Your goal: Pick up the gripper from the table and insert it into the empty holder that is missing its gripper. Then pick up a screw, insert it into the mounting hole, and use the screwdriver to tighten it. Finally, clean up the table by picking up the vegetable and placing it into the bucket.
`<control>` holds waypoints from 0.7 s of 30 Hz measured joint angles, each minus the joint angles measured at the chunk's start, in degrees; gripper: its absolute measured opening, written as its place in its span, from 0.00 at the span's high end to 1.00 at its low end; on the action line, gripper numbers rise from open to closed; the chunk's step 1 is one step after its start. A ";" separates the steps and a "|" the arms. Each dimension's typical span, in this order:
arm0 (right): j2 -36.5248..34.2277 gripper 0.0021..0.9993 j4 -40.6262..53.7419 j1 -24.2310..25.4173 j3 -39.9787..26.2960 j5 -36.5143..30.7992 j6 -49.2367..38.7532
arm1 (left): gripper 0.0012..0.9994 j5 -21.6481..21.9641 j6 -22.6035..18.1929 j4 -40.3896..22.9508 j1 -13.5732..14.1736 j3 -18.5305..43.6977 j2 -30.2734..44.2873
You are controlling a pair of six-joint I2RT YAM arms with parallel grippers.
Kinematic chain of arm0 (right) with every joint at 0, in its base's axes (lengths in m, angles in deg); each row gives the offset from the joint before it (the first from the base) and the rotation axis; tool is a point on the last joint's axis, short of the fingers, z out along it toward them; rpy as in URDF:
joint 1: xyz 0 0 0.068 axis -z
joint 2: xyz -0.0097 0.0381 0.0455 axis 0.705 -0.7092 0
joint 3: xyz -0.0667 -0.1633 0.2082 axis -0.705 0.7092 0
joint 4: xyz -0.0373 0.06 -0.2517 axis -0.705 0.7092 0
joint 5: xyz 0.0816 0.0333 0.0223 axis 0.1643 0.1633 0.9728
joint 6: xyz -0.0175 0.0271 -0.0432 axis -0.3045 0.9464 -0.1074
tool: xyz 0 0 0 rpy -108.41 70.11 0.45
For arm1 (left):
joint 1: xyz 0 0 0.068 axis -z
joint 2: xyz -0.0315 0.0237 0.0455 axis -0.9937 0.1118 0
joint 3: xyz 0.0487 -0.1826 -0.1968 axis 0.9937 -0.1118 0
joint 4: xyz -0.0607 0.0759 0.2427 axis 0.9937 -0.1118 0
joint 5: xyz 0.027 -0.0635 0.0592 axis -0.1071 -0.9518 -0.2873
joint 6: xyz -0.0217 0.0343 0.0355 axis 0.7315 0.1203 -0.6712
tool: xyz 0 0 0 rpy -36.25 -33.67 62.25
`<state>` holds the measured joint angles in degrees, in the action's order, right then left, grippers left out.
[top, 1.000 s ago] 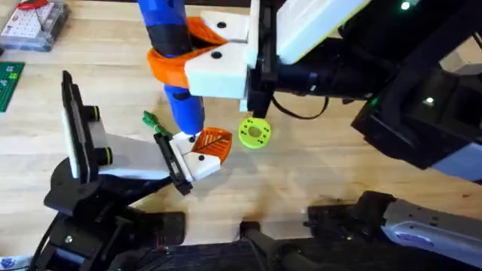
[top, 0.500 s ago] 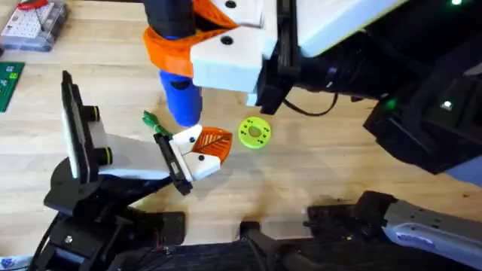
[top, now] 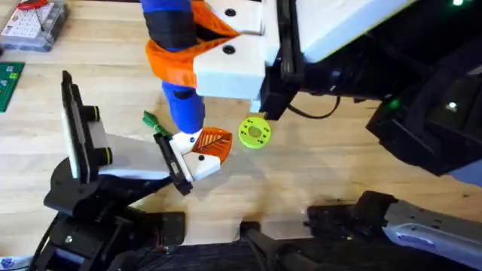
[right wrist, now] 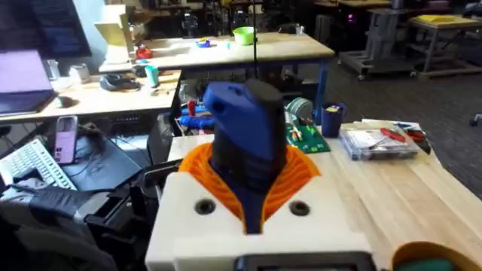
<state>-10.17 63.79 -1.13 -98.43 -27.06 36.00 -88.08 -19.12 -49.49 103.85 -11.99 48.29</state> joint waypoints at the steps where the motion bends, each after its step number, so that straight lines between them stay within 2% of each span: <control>1: 0.00 0.94 -0.04 0.00 0.00 0.04 0.00 | 0.99 0.00 0.00 0.00 0.00 0.00 -0.02; 21: -1.70 0.94 0.57 0.00 0.00 0.78 -0.09 | 0.99 -0.02 0.00 -0.11 0.00 0.02 0.00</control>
<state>-11.88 64.36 -1.13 -98.43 -26.27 35.91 -88.10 -19.12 -49.60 103.85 -11.96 48.29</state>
